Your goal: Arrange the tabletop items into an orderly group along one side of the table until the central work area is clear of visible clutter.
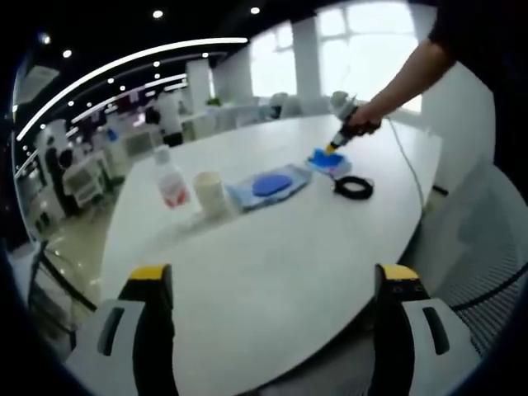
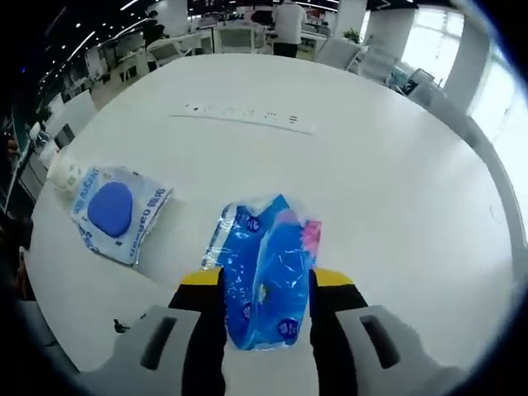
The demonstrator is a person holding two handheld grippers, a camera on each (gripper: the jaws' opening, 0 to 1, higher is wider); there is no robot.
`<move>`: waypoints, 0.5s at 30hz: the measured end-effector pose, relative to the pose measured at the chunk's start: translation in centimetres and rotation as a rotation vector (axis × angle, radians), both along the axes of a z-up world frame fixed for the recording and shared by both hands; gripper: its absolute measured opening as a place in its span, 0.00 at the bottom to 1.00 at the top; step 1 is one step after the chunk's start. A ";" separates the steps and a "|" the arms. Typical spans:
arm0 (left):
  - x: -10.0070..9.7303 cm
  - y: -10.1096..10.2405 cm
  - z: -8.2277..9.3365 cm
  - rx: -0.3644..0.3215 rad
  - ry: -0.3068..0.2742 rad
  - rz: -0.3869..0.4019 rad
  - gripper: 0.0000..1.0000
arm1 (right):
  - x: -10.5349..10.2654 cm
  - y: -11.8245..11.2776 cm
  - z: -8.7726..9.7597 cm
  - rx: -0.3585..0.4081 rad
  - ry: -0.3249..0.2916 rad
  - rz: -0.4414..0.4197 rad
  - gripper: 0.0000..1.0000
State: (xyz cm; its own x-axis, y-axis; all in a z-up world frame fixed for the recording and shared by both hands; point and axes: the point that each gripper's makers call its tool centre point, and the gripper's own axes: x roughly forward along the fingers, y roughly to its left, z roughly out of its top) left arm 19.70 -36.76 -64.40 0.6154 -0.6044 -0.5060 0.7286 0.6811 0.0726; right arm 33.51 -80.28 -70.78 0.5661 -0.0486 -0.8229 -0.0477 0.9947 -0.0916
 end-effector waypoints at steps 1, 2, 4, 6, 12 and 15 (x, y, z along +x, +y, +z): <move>0.0 0.0 0.0 -0.001 0.001 0.003 0.98 | -0.4 0.5 -0.3 0.033 0.025 -0.005 0.34; 0.1 0.1 0.0 -0.001 0.002 0.005 0.98 | -0.8 1.0 -0.7 0.066 0.049 -0.010 0.33; 0.1 0.1 -0.1 0.002 0.005 0.005 0.98 | -1.1 1.6 -0.9 0.073 0.066 -0.010 0.31; 0.0 0.0 -0.2 0.006 0.007 0.002 0.98 | 3.1 -0.7 -3.9 0.072 0.093 -0.001 0.25; 0.1 0.1 -0.3 0.011 0.010 0.006 0.97 | 4.1 -2.3 -5.6 0.084 0.140 -0.016 0.01; 0.1 0.1 -0.4 0.014 0.012 0.005 0.96 | 3.6 -2.6 -5.2 0.087 0.145 -0.032 0.00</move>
State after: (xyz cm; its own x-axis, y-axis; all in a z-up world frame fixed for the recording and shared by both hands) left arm 19.76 -36.67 -64.78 0.6122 -0.5937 -0.5223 0.7258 0.6839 0.0733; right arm 37.15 -82.91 -76.00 0.4402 0.0102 -0.8978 -0.0220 0.9998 0.0006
